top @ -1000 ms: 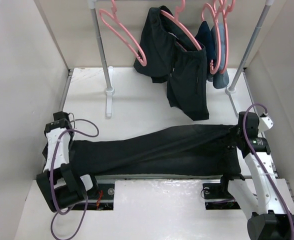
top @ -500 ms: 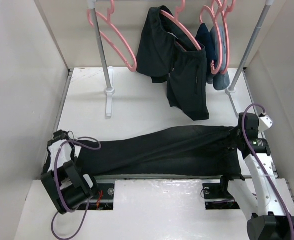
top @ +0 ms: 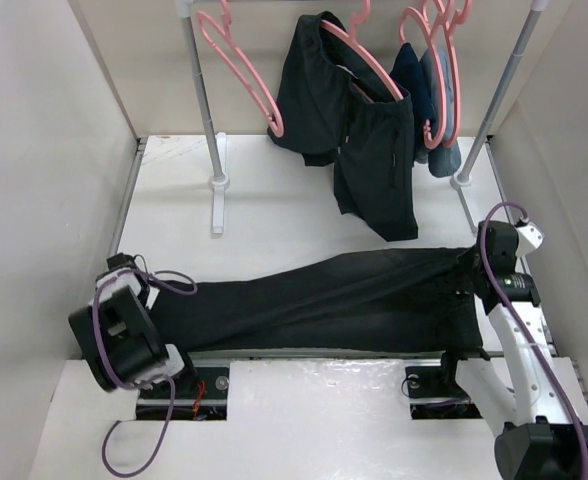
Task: Place the trousers on the hanger
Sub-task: Fold the trousers at the center of the board.
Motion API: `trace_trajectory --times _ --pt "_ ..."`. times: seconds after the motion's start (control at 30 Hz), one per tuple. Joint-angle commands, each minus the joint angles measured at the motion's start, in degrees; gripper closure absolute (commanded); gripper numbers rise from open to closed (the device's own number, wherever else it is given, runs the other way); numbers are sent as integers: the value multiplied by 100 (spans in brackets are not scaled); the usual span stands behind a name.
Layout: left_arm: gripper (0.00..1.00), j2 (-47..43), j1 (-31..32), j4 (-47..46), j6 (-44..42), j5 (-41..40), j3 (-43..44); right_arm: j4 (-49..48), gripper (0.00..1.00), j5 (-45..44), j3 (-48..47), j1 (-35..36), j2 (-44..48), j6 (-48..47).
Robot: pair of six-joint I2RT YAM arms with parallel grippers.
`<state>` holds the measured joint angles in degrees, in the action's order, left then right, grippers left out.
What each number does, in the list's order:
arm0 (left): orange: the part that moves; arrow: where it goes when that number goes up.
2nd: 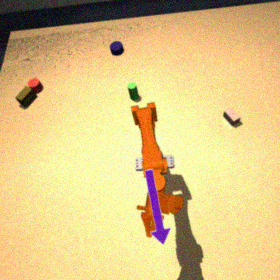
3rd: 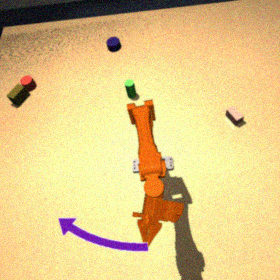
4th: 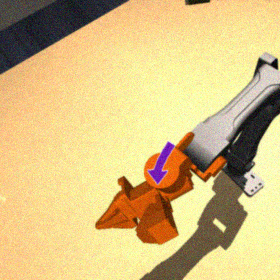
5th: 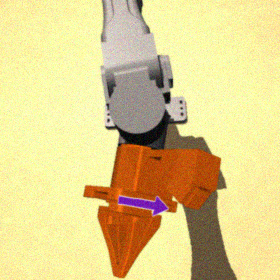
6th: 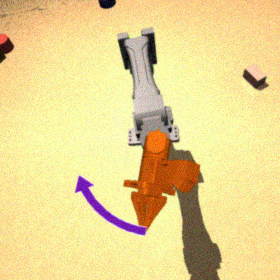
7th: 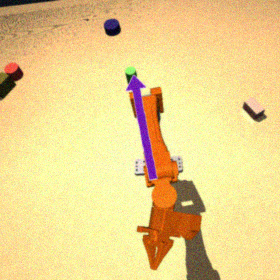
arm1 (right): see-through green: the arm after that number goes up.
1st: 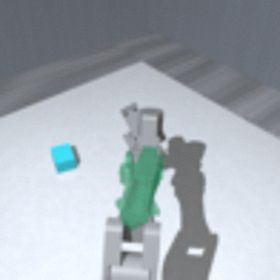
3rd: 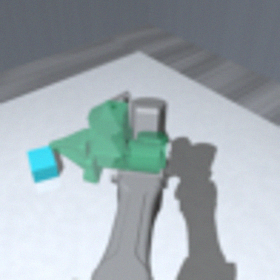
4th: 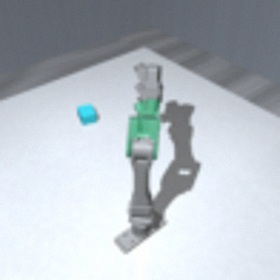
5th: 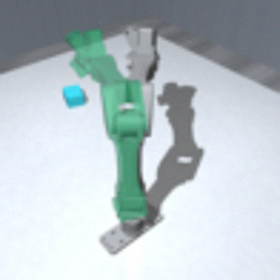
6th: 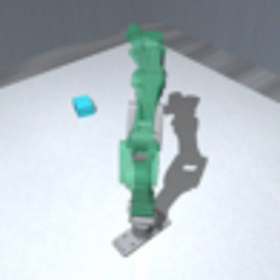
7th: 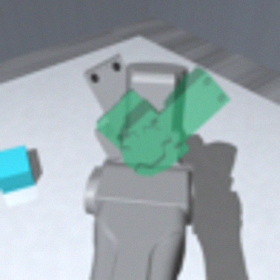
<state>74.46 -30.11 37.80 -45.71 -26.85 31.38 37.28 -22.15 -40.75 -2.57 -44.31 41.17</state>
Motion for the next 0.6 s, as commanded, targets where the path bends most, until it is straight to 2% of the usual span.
trace_trajectory --times 0.0,0.03,0.07,0.1,0.4,0.57 --pt "43 542 -30 -712 150 -267 193 -765 86 -44 -73 -42 -112 -275" --pt "58 744 -30 -713 150 -268 263 -818 89 -44 -73 -42 -165 -276" --pt "90 807 -30 -713 229 -268 351 -897 93 -44 -73 -42 -278 -276" --pt "100 807 -30 -643 230 -320 543 -950 100 -122 -125 -42 -332 -346" --pt "100 737 -30 -318 159 -215 1932 -1908 100 396 -626 -42 -1087 -1233" --pt "100 859 -30 51 282 -31 3651 -2198 100 449 -1031 -42 -1141 -1734"
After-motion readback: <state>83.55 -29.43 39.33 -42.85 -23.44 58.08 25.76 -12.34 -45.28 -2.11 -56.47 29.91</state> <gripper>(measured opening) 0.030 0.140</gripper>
